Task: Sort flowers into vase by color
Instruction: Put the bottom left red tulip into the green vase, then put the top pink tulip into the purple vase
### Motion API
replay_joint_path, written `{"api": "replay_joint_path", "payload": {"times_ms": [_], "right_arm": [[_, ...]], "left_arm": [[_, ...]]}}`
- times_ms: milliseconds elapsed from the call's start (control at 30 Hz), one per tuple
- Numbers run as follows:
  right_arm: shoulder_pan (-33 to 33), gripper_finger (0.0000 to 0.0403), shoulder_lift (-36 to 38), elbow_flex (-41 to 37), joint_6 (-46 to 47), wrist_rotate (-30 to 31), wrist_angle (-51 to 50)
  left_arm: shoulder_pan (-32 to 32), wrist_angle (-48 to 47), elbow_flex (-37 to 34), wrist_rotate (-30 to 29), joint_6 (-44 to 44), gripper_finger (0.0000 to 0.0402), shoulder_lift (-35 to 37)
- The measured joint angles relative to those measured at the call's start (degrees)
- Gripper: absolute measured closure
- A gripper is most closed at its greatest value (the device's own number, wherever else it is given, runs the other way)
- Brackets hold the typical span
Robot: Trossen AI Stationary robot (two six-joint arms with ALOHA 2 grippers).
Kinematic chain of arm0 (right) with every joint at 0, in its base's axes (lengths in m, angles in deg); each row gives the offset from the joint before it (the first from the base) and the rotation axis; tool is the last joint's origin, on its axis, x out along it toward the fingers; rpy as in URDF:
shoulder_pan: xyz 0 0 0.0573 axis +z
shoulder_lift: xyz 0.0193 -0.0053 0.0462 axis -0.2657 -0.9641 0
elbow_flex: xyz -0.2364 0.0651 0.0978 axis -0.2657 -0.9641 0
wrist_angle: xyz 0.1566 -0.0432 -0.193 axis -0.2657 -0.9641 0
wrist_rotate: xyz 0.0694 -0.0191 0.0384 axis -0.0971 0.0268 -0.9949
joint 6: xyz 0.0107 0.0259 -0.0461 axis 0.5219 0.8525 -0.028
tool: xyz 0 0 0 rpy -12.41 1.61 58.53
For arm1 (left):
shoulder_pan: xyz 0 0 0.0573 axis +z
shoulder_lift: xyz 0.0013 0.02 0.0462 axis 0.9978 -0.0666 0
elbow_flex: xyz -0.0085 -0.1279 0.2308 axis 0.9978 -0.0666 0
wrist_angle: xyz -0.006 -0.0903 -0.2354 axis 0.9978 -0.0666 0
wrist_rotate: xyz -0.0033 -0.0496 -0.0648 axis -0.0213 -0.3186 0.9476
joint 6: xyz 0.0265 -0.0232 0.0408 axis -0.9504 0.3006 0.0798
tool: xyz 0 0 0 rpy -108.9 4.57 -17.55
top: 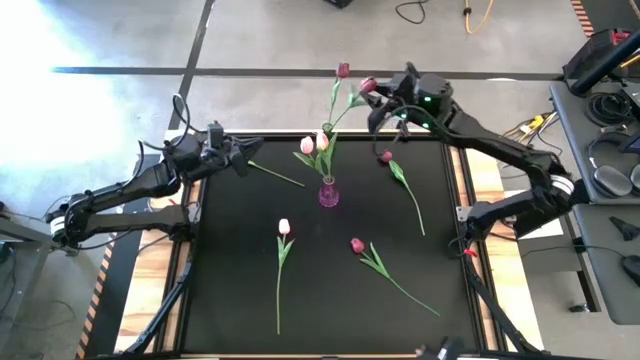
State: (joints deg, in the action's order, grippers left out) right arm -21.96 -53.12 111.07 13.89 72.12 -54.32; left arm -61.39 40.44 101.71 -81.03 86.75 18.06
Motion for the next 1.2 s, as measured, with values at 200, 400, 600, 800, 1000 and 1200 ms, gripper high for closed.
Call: {"api": "replay_joint_path", "payload": {"times_ms": [200, 400, 600, 800, 1000, 1200], "right_arm": [[0.1, 0.0317, -7.1, 0.5, 1.8, -1.1, 4.8], [0.6, 0.0314, -12.1, 5.7, 3.4, -1.5, 1.5], [0.9, 0.0243, -18.6, 17.0, 4.9, -3.7, -13.3], [1.0, 0.0186, -24.9, 33.5, 5.6, -5.8, -36.7], [1.0, 0.0162, -28.5, 48.8, 5.5, -5.8, -52.8], [1.0, 0.0160, -29.7, 58.5, 5.6, -5.8, -58.4]], "left_arm": [[0.0, -2.3, 1.5, -1.6, -0.8, 0.0399, 0.4], [0.0, -6.5, 2.6, -4.3, 0.4, 0.0394, 0.0], [0.0, -8.3, 2.6, -5.0, 1.4, 0.0365, -1.4], [0.0, -8.3, 2.5, -7.2, 1.5, 0.0319, -2.7], [0.0, -8.2, 2.5, -7.5, 1.5, 0.0278, -2.9], [0.0, -8.3, 2.5, -7.5, 1.3, 0.0253, -2.9]]}}
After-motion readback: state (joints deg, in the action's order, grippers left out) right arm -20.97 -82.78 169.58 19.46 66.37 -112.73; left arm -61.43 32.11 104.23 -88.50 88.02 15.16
